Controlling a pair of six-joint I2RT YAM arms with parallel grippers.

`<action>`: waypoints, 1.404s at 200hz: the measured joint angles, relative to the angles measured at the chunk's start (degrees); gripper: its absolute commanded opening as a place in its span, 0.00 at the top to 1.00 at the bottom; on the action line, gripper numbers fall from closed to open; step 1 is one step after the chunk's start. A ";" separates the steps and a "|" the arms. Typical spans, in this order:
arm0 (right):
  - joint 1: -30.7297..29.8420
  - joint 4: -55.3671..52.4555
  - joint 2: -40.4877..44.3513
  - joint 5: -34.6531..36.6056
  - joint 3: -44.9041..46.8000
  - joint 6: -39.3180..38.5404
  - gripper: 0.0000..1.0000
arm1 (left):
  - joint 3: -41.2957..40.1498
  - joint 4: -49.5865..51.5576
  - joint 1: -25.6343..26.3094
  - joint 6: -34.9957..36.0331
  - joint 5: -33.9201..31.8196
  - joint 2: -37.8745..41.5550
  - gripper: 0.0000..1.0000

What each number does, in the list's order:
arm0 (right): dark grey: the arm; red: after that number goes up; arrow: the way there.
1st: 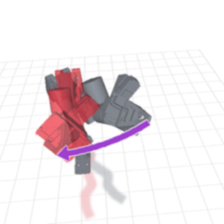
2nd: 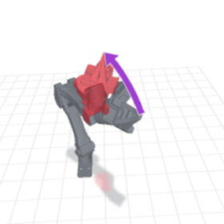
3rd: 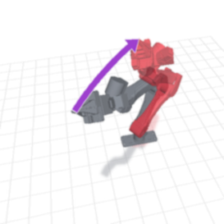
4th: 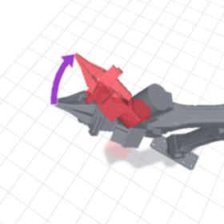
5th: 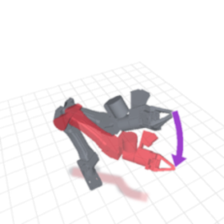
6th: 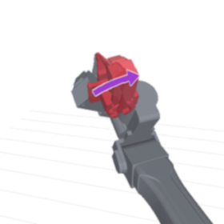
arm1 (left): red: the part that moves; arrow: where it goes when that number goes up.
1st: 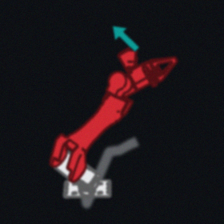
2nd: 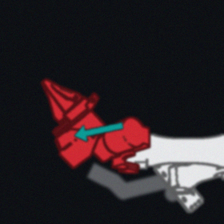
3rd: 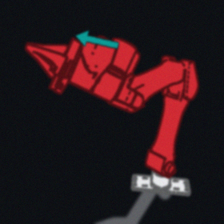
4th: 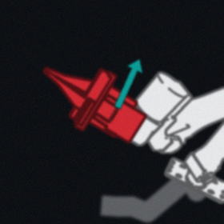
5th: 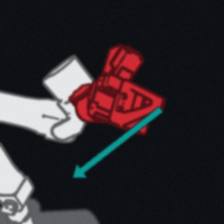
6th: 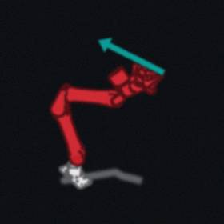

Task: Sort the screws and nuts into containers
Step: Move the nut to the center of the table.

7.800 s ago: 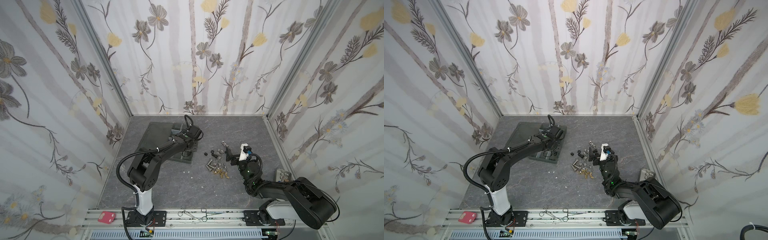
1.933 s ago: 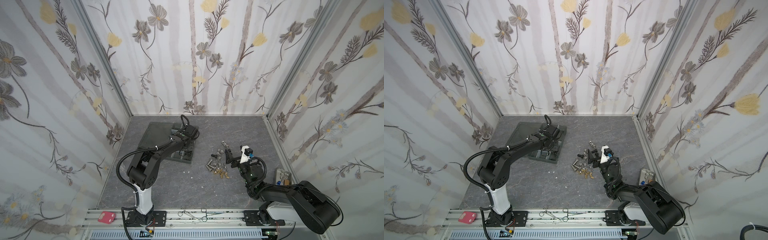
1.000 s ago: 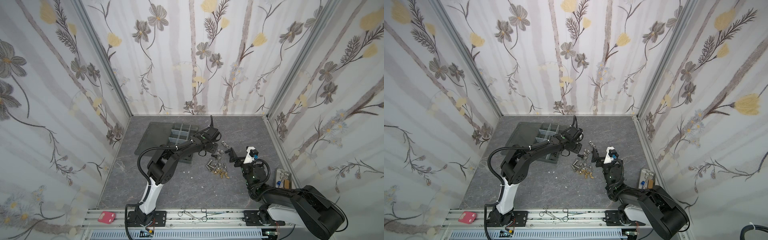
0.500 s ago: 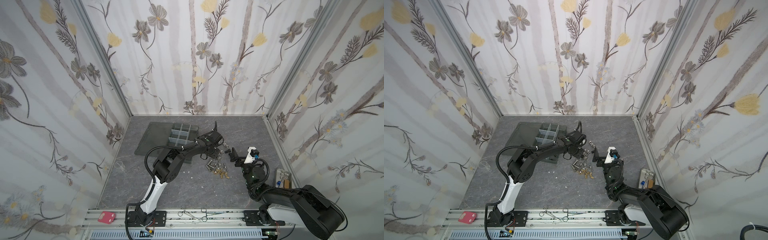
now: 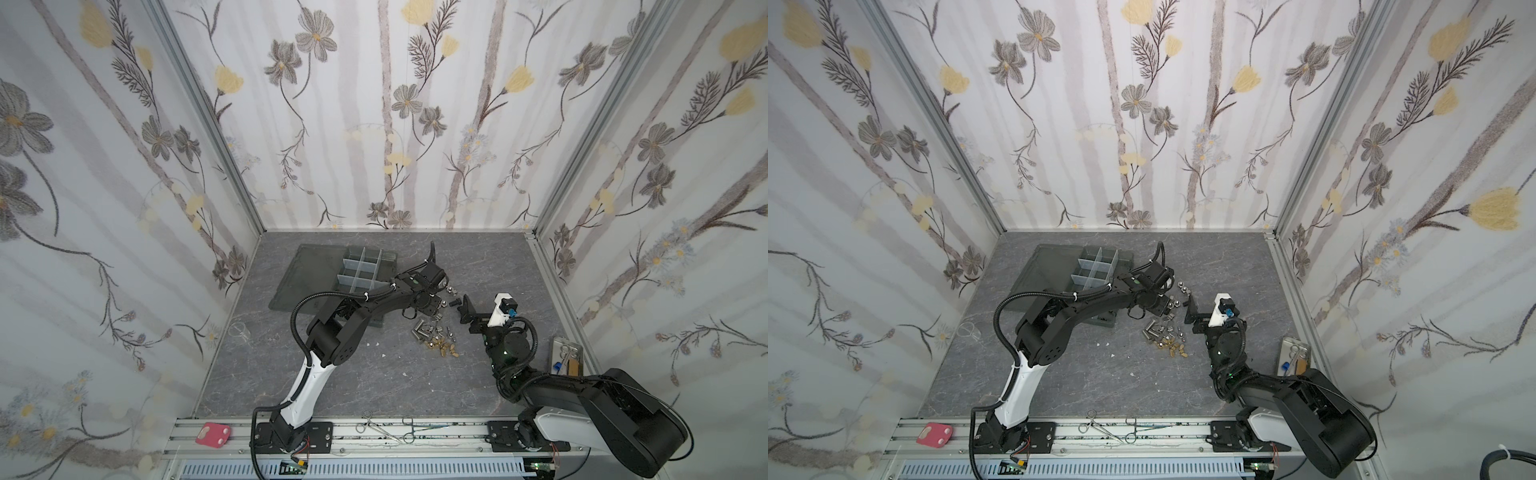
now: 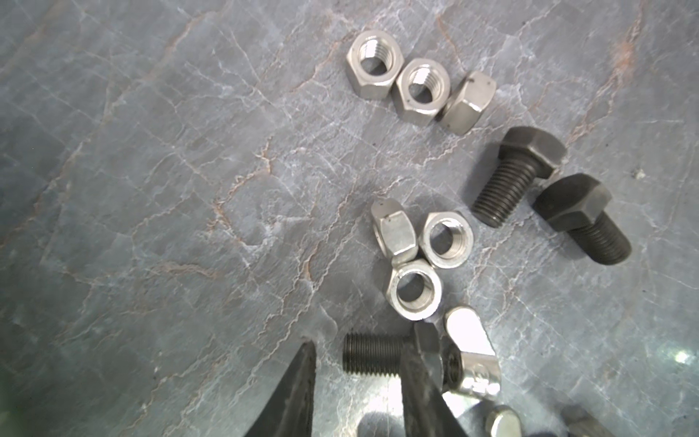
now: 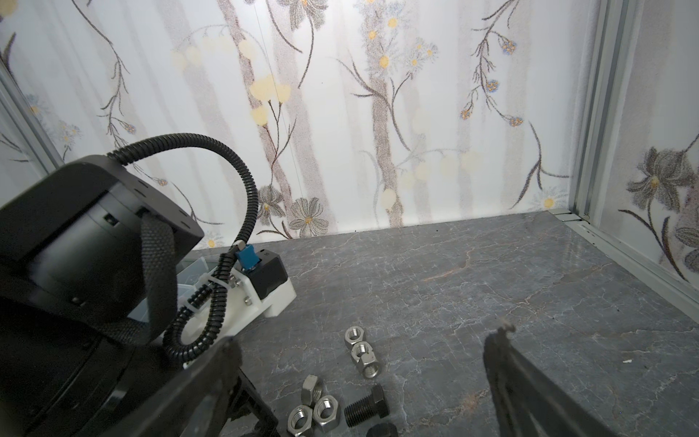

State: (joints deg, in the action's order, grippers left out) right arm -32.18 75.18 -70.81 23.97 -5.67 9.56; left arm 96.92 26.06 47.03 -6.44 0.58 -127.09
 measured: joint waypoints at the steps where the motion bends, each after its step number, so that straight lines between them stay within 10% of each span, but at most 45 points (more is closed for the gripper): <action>1: 0.00 0.00 0.00 0.00 0.00 0.00 0.00 | -0.09 0.09 0.00 0.00 -0.07 0.04 0.65; 197: 0.00 -1.31 -0.42 -0.04 -0.70 0.42 0.00 | -6.99 -1.29 -4.81 -4.81 -5.97 6.38 0.73; 281: 0.00 -1.36 -1.14 -0.13 -1.09 0.42 0.00 | -9.86 -1.11 -4.09 -2.29 -6.95 6.73 0.62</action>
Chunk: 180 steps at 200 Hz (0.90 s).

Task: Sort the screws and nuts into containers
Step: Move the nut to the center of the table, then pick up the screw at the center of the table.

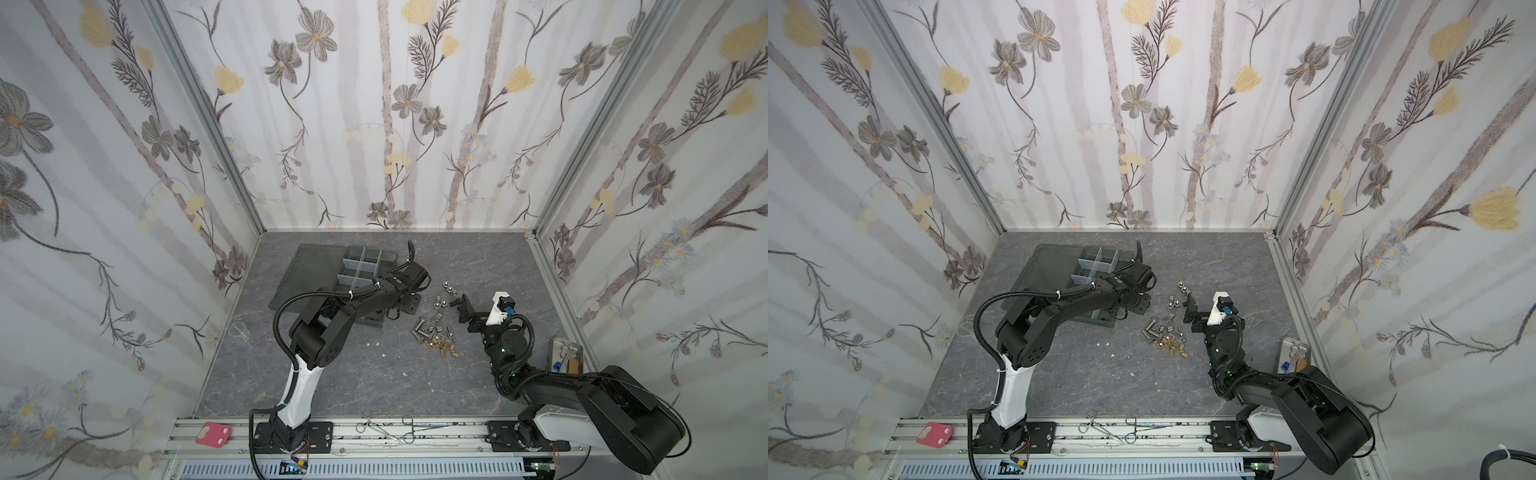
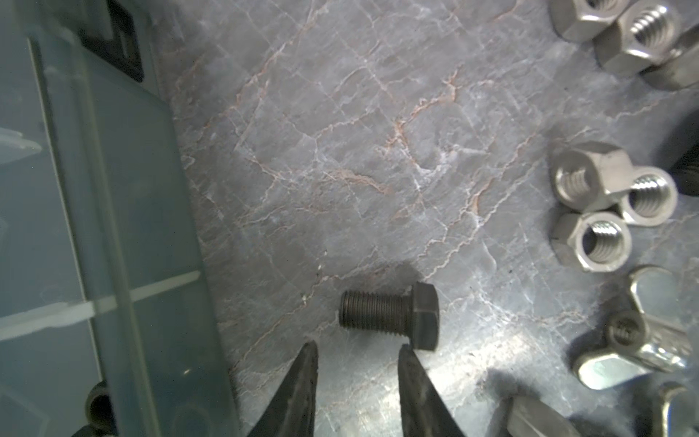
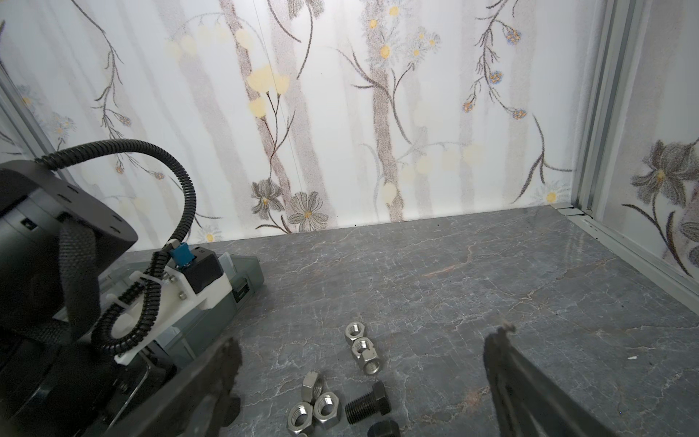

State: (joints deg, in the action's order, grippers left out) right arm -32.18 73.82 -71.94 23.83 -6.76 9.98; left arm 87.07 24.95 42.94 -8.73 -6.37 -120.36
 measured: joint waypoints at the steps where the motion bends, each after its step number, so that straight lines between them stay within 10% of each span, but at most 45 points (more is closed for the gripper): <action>1: 0.00 -0.02 -0.04 -0.02 -0.02 0.00 0.00 | 0.00 -0.09 0.00 0.04 -0.02 0.00 0.62; 180: 0.39 -0.26 1.51 0.09 -0.35 -0.52 0.00 | 11.80 -3.63 -0.26 9.90 2.91 -5.90 0.49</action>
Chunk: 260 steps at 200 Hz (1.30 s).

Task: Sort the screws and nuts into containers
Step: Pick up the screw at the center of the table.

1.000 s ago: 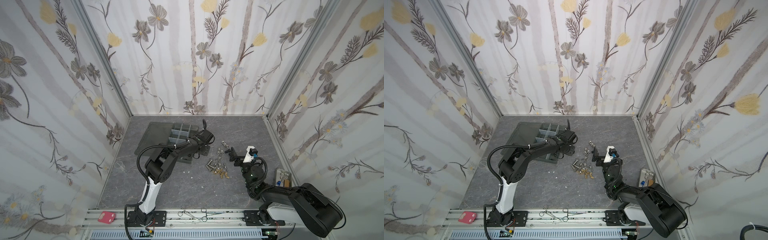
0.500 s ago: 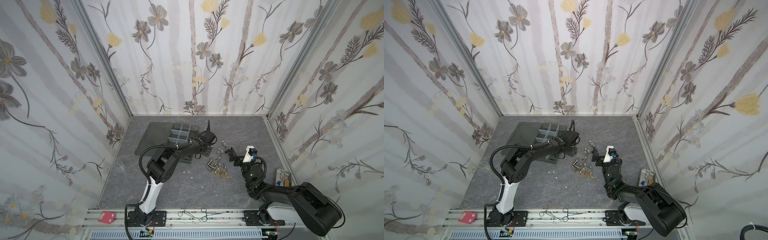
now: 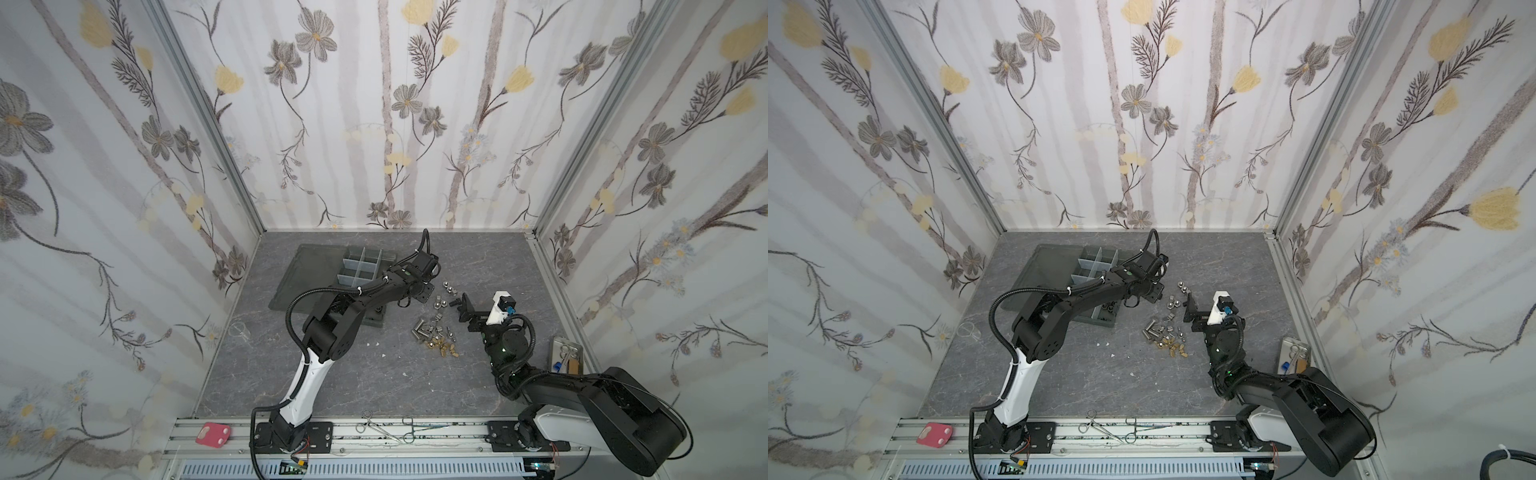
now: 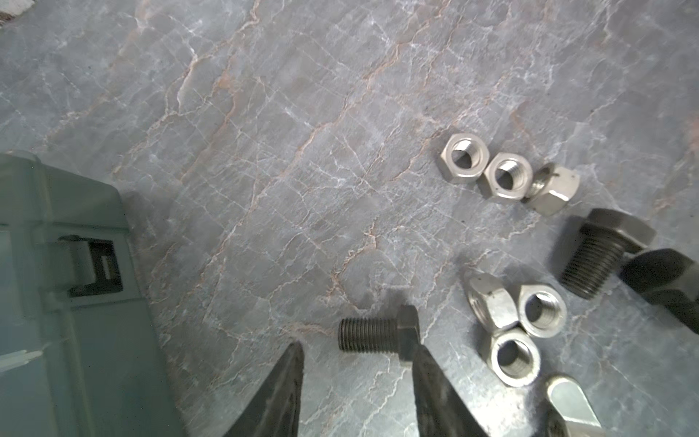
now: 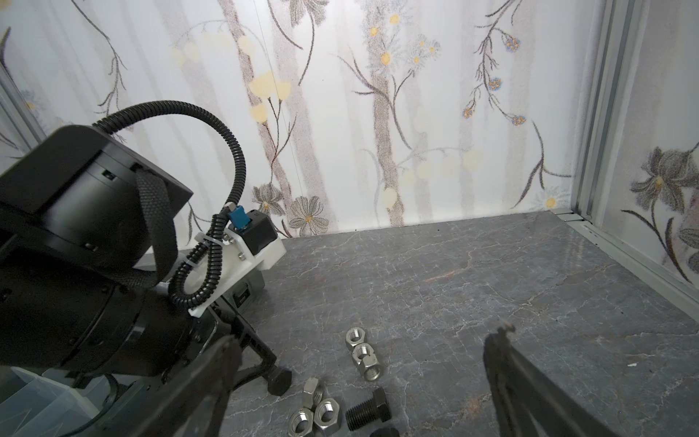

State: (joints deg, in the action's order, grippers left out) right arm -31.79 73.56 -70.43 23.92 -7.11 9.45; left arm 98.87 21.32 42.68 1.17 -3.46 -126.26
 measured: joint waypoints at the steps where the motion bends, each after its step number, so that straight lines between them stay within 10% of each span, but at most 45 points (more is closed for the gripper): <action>1: 0.09 -0.15 0.13 -0.02 -0.11 0.02 0.00 | 0.00 0.00 0.00 0.00 0.00 0.00 0.49; 67: 17.31 -25.83 3.13 -17.84 -18.16 12.98 0.01 | -1.16 -1.36 -0.87 11.02 3.48 1.33 0.35; 134: 18.86 -36.76 3.54 -29.27 -18.78 16.90 0.00 | 8.72 1.31 -0.87 19.52 4.31 -7.04 0.17; 260: 18.84 -31.52 1.46 -33.07 -15.26 19.02 0.00 | 15.13 12.41 0.02 -6.86 1.86 -11.54 0.12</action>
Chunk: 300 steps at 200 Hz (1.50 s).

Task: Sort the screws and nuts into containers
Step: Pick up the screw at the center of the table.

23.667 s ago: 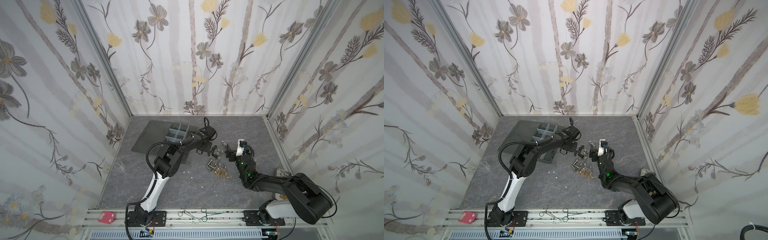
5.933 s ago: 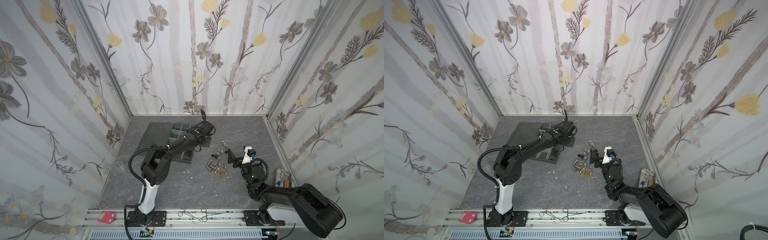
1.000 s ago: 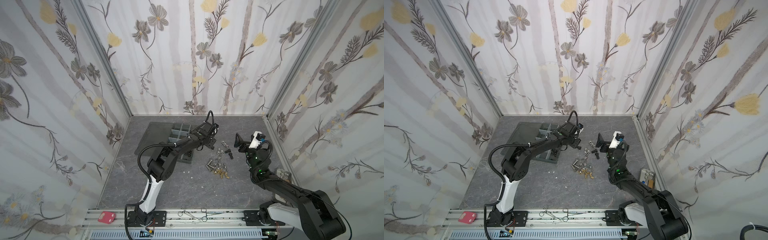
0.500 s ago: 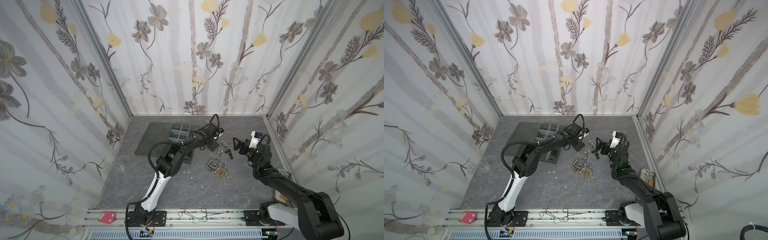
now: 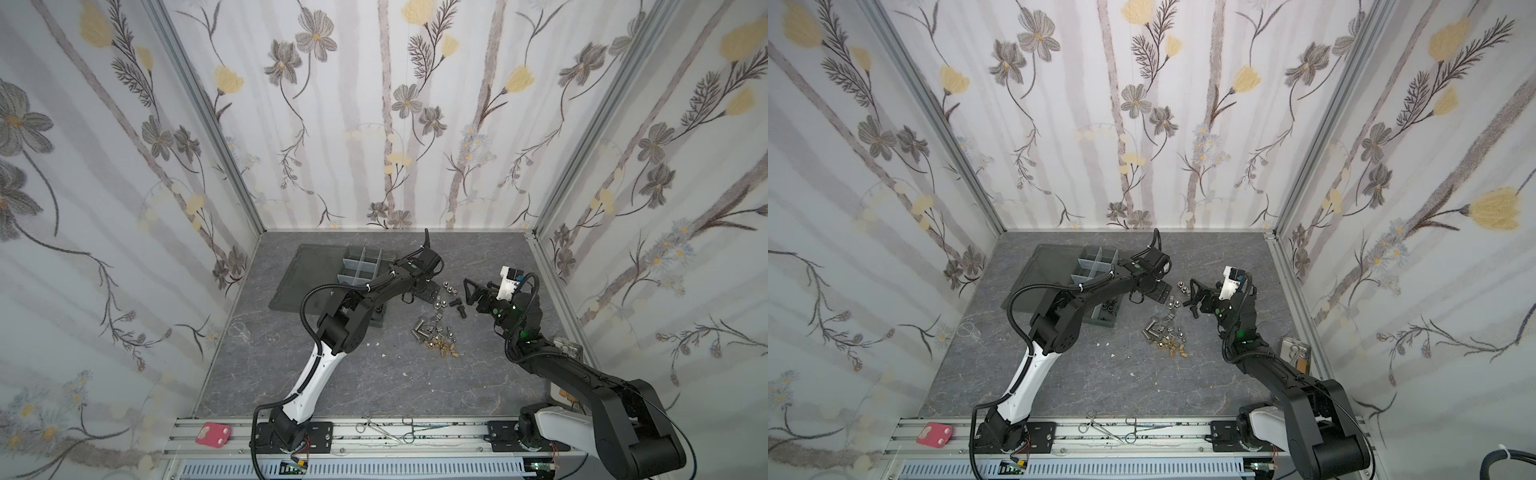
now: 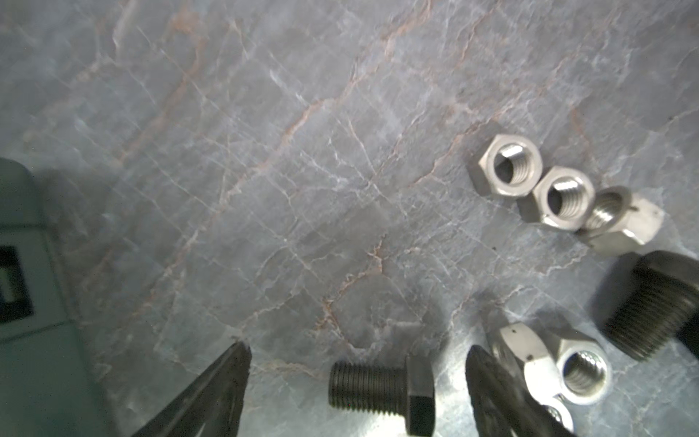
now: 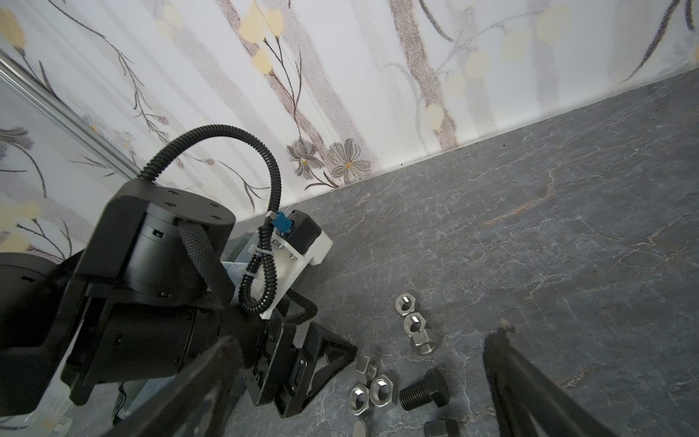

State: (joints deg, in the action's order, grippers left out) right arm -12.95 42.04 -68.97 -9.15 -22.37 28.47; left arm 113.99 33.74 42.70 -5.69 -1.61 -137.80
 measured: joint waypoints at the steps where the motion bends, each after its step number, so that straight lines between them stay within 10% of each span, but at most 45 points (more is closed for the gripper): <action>1: 0.00 0.11 -0.04 -0.07 0.02 0.02 0.00 | 0.00 0.11 0.02 -0.20 0.00 -0.02 0.12; 131: -1.18 7.85 -1.95 -0.50 2.47 -0.50 0.00 | 0.63 0.11 1.03 -3.34 -0.09 -1.01 0.68; 243: -1.44 8.26 -2.95 0.52 2.58 -1.16 0.00 | 1.11 0.90 0.59 -3.78 -0.35 2.38 0.66; 300: -3.63 8.48 -5.01 -0.83 0.92 -2.23 0.00 | -19.47 -1.49 -1.62 -6.69 -3.39 26.18 0.62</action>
State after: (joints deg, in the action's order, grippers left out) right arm -16.58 50.52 -73.97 -9.98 -21.45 26.24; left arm 94.52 32.25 41.08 -12.38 -4.99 -111.61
